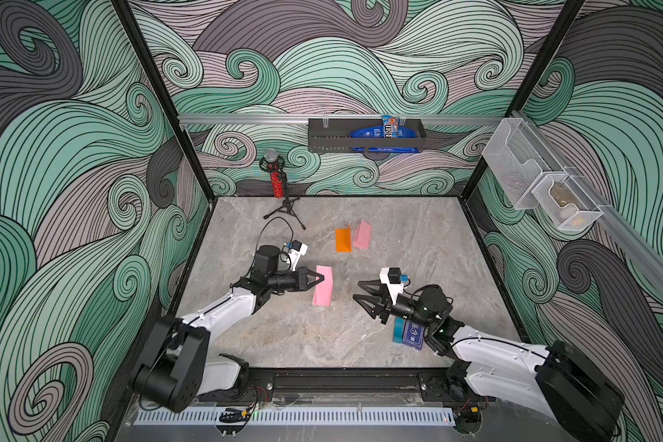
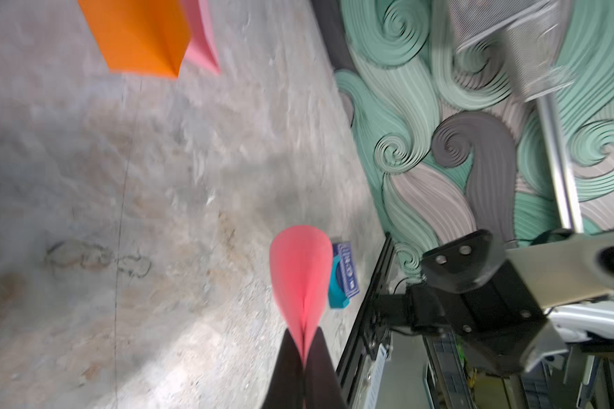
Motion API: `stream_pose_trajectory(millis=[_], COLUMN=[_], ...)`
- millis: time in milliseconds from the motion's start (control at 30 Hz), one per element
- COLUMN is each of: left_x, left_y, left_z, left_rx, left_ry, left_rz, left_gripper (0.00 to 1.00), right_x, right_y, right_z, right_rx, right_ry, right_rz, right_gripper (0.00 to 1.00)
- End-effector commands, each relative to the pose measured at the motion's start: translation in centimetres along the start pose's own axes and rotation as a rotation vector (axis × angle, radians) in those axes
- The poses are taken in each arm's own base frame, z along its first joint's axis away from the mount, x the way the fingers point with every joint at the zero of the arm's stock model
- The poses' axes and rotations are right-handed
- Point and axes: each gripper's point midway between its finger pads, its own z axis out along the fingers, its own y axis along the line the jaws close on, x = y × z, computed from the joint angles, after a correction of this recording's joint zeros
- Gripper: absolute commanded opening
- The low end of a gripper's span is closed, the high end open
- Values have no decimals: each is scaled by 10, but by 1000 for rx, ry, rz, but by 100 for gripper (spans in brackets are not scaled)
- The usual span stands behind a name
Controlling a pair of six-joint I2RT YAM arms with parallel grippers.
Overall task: Fold the square paper along the opposite sides
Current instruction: Smooth out the paper at the center of the board.
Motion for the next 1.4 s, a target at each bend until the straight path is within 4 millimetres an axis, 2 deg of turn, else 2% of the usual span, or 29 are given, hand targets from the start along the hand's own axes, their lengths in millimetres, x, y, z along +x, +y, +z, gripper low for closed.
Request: stream_pose_trajectory(millis=[0,167,267,367,600,767,1033,1367], left_x=[15,26,29,36,39,42,39,36], left_y=[15,47,62,78,92,100,104,117], left_z=[24,40,44,47,48,48,47,42], left_rx=[-36,-108,-155,-188,-219,-234,-265,-308], left_ry=[158,234,260,285,301,310,301,285], left_rz=[33,-3,-12,-37,-76,-104,-107,-137], left_gripper=[0,0,0,0,0,0,0,0], right_x=[2,36,58,71,103,135,198,226], right_y=[-8,-7,-10,-12,-15,-26,-39,-7], right_z=[8,22,38,53,79,91,83,55], right_rx=[71,72,51,27,-34,-34,-15,-82], right_ry=[-18,31,99,122,181,279,520,641], right_rz=[-203,-254,-289,-295,-295,-278,-237,-326], right_gripper=[42,31,25,20,15,9,5,5])
